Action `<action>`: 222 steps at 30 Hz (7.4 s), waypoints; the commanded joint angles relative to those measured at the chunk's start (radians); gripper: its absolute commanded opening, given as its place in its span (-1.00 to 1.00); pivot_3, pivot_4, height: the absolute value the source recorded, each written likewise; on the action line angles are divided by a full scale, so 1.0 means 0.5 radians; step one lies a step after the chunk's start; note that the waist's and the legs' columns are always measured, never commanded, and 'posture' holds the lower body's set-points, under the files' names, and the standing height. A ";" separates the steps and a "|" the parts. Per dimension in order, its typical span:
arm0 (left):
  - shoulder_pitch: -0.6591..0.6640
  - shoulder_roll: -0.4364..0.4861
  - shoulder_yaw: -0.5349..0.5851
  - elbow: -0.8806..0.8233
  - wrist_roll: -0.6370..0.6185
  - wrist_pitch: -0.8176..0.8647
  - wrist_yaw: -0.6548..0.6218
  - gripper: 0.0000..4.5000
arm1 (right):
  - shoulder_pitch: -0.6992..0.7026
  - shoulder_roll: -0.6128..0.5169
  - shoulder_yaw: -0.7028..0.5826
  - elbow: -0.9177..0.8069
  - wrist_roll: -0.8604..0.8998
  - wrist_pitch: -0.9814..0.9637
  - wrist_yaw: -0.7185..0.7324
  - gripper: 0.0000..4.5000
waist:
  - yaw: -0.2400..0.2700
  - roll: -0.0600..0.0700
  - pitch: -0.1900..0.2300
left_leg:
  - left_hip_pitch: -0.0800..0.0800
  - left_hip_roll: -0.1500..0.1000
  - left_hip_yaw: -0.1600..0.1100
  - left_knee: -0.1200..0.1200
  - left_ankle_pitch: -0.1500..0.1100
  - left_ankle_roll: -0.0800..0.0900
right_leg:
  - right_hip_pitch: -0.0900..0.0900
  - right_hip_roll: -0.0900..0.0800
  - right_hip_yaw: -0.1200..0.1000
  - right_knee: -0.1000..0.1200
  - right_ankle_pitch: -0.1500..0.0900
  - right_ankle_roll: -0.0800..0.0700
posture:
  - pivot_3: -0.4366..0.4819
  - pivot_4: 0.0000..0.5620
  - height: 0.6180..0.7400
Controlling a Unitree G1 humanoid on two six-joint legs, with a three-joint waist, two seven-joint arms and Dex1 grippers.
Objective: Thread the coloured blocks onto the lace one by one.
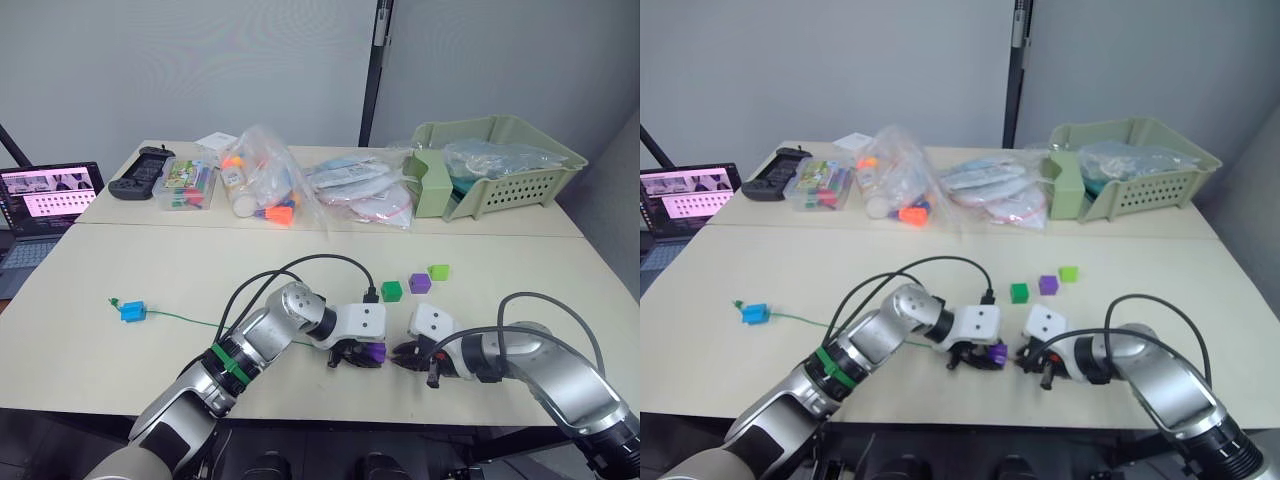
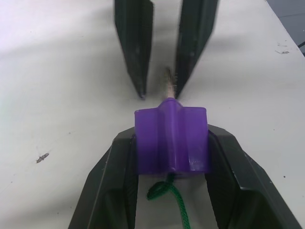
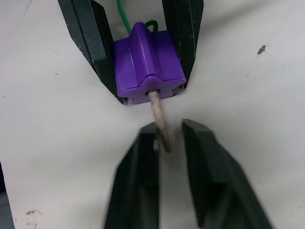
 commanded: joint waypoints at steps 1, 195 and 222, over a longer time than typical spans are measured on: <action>0.016 0.046 0.010 -0.020 0.003 0.013 -0.032 -0.38 | -0.035 -0.004 -0.020 -0.023 -0.022 -0.041 -0.019 -1.00 | -0.002 0.000 0.000 | 0.001 0.000 0.000 0.000 0.000 0.000 | 0.000 0.000 0.000 0.000 0.000 0.000 | -0.05 -0.47 1.00; 0.418 0.432 0.573 -0.240 -0.433 -0.167 -0.054 -1.00 | -0.313 1.367 -0.835 -0.552 -0.064 0.855 -1.959 -0.48 | -0.053 0.002 -0.001 | -0.024 -0.001 -0.009 0.010 0.000 0.000 | -0.039 -0.003 0.002 0.038 0.002 -0.005 | -0.05 -0.47 1.00; 0.534 0.710 0.696 -0.640 -0.535 0.146 -0.021 -1.00 | 0.430 1.883 -0.014 -0.525 -0.100 0.600 -2.100 -0.48 | -0.065 0.002 -0.002 | -0.022 0.011 -0.004 0.010 0.000 0.000 | -0.037 0.003 0.001 0.026 0.001 -0.004 | -0.05 -0.47 1.00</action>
